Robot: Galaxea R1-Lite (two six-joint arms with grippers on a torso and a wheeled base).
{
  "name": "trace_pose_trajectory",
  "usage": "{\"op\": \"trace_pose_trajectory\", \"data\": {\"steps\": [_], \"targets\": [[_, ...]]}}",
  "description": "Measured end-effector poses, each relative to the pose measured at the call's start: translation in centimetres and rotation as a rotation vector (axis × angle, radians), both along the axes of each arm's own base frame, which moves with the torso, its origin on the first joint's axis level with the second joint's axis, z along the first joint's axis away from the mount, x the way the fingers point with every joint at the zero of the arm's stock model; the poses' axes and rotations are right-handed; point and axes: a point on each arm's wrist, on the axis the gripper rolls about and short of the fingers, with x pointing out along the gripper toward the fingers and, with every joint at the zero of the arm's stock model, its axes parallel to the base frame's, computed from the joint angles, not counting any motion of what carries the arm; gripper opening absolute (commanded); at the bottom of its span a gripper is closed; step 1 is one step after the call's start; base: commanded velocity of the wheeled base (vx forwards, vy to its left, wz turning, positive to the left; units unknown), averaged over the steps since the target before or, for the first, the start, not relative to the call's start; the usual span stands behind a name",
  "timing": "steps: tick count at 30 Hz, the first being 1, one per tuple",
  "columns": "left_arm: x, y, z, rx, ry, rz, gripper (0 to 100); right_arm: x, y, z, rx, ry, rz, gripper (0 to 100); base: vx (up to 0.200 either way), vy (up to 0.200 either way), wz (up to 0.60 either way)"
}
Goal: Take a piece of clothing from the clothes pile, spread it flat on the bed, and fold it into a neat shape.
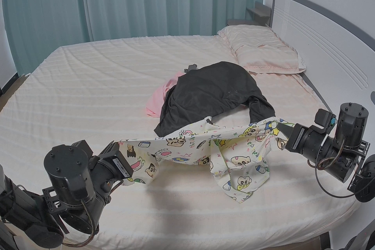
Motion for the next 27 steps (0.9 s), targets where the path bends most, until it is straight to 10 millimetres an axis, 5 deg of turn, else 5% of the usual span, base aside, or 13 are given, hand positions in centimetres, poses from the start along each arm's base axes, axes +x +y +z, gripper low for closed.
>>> {"op": "trace_pose_trajectory", "data": {"steps": [13, 27], "targets": [[-0.61, -0.2, 0.29, 0.001, -0.009, -0.025, 0, -0.07, -0.03, 0.13, 0.004, -0.004, 0.001, 0, 0.0, 0.0, 0.0], [-0.95, 0.68, 0.68, 0.022, -0.019, -0.034, 0, -0.11, -0.03, 0.26, 0.008, -0.009, 0.003, 0, 0.0, 0.2, 0.0]]}}
